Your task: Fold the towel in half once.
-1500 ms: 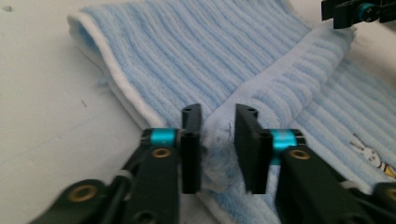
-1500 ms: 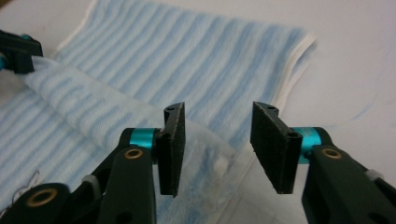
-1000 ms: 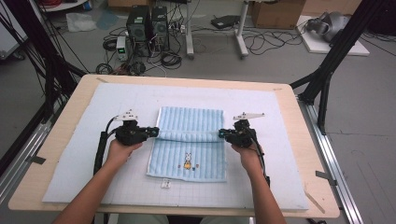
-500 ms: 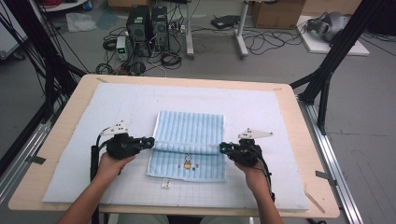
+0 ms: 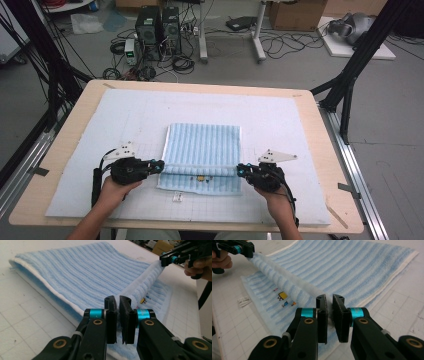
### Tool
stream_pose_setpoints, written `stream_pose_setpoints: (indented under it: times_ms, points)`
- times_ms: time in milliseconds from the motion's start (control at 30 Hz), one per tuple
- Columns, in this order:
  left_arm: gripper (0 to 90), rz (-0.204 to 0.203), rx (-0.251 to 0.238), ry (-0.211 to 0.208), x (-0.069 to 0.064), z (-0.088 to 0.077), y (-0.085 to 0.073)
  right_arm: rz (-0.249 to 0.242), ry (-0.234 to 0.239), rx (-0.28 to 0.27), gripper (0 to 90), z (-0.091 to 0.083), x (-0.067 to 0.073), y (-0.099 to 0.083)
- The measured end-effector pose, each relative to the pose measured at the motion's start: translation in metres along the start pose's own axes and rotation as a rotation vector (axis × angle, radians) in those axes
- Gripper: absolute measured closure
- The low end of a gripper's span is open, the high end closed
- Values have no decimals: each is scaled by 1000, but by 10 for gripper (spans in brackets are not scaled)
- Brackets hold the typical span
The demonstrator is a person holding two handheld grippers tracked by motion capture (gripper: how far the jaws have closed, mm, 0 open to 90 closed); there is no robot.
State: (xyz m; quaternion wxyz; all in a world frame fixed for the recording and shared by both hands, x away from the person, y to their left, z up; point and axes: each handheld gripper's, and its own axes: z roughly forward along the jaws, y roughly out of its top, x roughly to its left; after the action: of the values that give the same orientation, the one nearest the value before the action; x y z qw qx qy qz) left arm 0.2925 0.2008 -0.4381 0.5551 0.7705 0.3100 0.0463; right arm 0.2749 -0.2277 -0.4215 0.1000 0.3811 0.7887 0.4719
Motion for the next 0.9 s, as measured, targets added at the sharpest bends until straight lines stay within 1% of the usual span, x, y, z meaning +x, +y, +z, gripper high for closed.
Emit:
stream_pose_setpoints:
  times_ms: [100,233,333,433,467,500,567,600,633,667,700,733,767,800,833,900]
  points:
    - [840,4,7,-4,-3,-3,-3,-13,5,-5,823,-2,3,-1]
    - [839,8,24,-5,-5,-3,-7,-22,10,17,823,-2,6,-4]
    - [837,8,41,-16,-7,-3,-9,-24,11,36,824,-2,7,-6]
    - [830,-4,59,-36,-8,-3,-12,-31,12,53,820,-2,9,-8]
    - [820,-9,67,-41,-8,-4,-14,-30,15,59,816,-2,9,-10]
    - [790,-22,67,-50,-8,-4,-14,-28,22,69,803,-2,9,-11]
    - [651,-44,50,-35,-7,-7,-13,-27,44,86,752,-2,9,-14]
    - [611,-52,30,-27,-6,-10,-12,-24,64,87,724,-3,9,-15]
    - [611,-48,9,-20,-4,-13,-11,-15,81,83,701,-5,9,-15]
    - [604,-59,-13,-7,-4,-15,-9,-3,95,71,686,-7,9,-14]
    - [596,-66,-33,0,-2,-18,-8,4,103,51,686,-10,8,-14]
    - [595,-73,-49,11,0,-19,-7,22,119,27,682,-13,7,-12]
    - [594,-76,-57,23,1,-20,-6,30,115,0,673,-15,6,-10]
    - [595,-84,-61,36,2,-20,-5,33,102,-11,669,-17,5,-9]
    - [594,-87,-64,50,3,-19,-5,33,90,-15,663,-17,5,-8]
    - [595,-90,-61,60,3,-16,-4,41,55,-2,662,-13,3,-9]
